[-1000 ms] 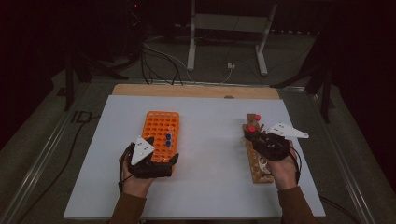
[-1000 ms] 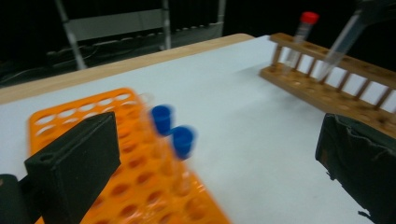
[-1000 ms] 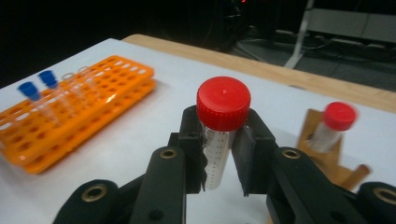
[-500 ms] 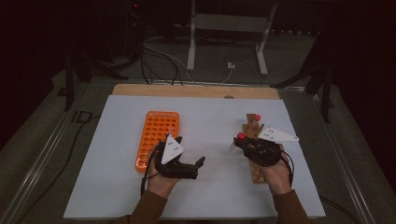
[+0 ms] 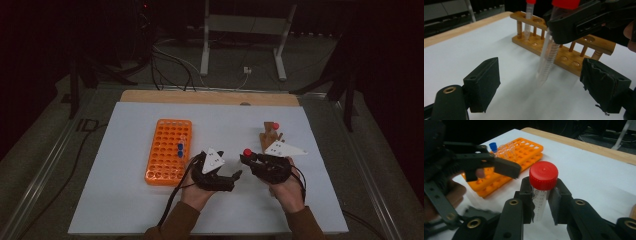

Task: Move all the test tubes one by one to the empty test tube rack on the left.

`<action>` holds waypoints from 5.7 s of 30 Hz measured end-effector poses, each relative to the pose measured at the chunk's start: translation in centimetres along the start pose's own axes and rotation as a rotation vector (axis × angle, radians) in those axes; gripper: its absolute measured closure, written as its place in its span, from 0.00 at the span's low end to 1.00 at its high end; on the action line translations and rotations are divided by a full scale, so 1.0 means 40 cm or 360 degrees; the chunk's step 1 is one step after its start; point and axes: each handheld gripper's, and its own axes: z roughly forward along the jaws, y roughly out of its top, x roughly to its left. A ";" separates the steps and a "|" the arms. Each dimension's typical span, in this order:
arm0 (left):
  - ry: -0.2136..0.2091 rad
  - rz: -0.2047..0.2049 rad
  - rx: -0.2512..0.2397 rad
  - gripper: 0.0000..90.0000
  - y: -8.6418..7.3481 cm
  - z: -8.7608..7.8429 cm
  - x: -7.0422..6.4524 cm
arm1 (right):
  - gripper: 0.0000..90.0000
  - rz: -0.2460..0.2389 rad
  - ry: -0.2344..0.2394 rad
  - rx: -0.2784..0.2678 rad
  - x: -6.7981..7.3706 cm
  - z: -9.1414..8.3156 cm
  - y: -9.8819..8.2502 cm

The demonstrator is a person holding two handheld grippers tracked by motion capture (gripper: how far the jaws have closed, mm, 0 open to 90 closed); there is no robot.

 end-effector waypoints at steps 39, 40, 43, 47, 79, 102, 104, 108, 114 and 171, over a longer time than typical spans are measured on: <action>0.0047 0.0047 0.0016 0.84 -0.012 -0.018 0.012 | 0.21 0.0035 0.0078 -0.0065 -0.004 -0.013 0.006; 0.0054 0.0041 0.0013 0.84 -0.014 -0.023 0.016 | 0.18 0.0041 0.0065 -0.0070 -0.004 -0.015 0.006; 0.0076 0.0032 0.0008 0.83 -0.021 -0.043 0.028 | 0.16 0.0052 0.0036 -0.0084 -0.010 -0.015 0.005; 0.0104 0.0014 -0.0002 0.83 -0.036 -0.076 0.050 | 0.09 0.0060 0.0008 -0.0087 -0.021 -0.016 -0.001; 0.0361 -0.0055 0.0020 0.83 -0.160 -0.239 0.181 | 0.00 0.0114 -0.0070 -0.0107 -0.042 -0.024 -0.008; 0.0388 -0.0092 0.0267 0.83 -0.187 -0.198 0.186 | 0.00 0.0112 -0.0063 -0.0092 -0.044 -0.017 -0.013; 0.0385 -0.0094 0.0271 0.83 -0.187 -0.198 0.187 | 0.00 0.0114 -0.0062 -0.0092 -0.044 -0.017 -0.013; 0.0372 -0.0111 0.0273 0.78 -0.188 -0.202 0.188 | 0.00 0.0112 -0.0060 -0.0094 -0.044 -0.017 -0.013; 0.0330 -0.0155 0.0205 0.67 -0.184 -0.225 0.192 | 0.00 0.0119 -0.0066 -0.0098 -0.047 -0.022 -0.011; 0.0358 -0.0347 -0.0096 0.01 -0.162 -0.317 0.237 | 0.70 0.0265 -0.0521 0.0111 -0.348 0.078 -0.019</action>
